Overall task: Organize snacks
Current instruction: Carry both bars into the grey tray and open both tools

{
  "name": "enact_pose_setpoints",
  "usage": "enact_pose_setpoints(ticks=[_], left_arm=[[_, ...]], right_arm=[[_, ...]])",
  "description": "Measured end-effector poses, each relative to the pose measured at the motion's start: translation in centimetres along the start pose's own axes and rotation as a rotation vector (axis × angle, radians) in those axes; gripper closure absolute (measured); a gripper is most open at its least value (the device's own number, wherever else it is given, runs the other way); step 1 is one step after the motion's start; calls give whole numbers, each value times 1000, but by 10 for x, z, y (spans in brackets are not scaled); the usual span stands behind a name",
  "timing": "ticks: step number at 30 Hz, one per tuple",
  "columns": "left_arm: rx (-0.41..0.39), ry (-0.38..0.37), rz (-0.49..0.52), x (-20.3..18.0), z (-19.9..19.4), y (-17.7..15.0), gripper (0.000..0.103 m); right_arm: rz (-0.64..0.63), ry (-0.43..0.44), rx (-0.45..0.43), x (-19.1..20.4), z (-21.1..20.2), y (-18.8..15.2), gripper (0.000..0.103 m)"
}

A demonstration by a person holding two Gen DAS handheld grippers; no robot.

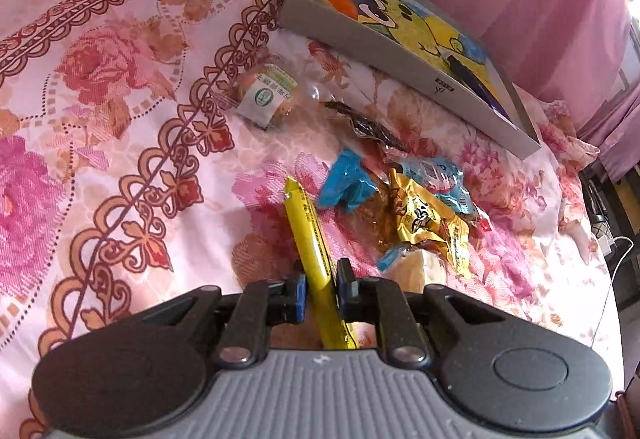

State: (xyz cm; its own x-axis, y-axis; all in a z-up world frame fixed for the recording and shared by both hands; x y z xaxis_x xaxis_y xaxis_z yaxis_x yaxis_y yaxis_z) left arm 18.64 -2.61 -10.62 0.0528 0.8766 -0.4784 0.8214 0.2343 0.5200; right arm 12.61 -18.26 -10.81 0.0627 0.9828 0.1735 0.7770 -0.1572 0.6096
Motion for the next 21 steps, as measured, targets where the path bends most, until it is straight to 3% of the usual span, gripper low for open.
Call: enact_pose_setpoints(ticks=[5,6,8,12,18,21], left_arm=[[15,-4,-10,2,-1,-4,83],[15,-5,-10,1,-1,-5,83],[11,-2,6,-1,-1,-7,83],[4,7,64,-9,-2,-9,84],[-66,-26,122,-21,-15,-9,93],[-84,4,172,-27,-19,-10,93]], right_arm=[[-30,-25,-9,5,-7,-7,47],[-37,-33,-16,6,-10,-9,50],[-70,-66,-21,9,-12,-12,67],[-104,-86,-38,13,-12,-15,68],[-164,-129,-105,18,-19,-13,68],[-219,-155,-146,22,-24,-12,69]])
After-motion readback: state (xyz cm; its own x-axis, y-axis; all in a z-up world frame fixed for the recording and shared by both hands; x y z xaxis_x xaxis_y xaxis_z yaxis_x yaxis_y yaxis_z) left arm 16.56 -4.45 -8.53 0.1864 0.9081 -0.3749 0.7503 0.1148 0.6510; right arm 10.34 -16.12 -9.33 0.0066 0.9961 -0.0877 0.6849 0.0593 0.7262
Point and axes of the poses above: each gripper's, at about its wrist camera, not at the fingertips, and z roughly the way its jaws point, x to its left, y to its top, the point moved 1 cm from there along z, roughly the way its jaws point, and after that the axes turned 3 degrees about -x, right-handed, at the moved point
